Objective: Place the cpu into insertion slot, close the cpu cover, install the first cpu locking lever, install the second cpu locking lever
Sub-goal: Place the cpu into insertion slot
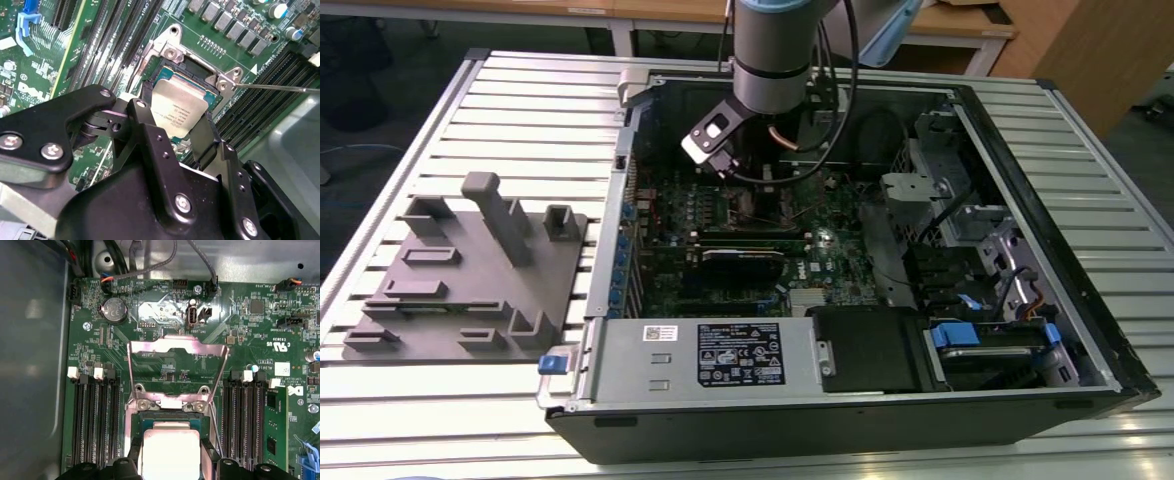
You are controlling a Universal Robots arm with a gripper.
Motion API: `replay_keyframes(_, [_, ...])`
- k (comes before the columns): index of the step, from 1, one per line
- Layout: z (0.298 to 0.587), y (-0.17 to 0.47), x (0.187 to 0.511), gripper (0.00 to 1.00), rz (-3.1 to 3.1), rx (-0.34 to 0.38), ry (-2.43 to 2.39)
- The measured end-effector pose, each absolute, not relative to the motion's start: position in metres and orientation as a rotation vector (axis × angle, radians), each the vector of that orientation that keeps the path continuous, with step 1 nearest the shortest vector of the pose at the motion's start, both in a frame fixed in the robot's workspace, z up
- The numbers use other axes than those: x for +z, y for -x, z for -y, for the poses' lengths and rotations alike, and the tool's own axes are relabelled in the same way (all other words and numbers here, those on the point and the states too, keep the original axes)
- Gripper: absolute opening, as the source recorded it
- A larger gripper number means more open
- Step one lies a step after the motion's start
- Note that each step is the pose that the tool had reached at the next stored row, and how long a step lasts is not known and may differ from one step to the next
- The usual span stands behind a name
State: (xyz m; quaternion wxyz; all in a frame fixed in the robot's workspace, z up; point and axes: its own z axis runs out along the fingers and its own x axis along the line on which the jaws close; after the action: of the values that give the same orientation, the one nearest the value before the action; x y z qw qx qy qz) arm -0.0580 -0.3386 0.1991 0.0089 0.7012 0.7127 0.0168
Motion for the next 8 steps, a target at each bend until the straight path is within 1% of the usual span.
replay_keyframes(8, [0.3386,0.0582,0.1955,0.54,-2.226,0.052,-2.190])
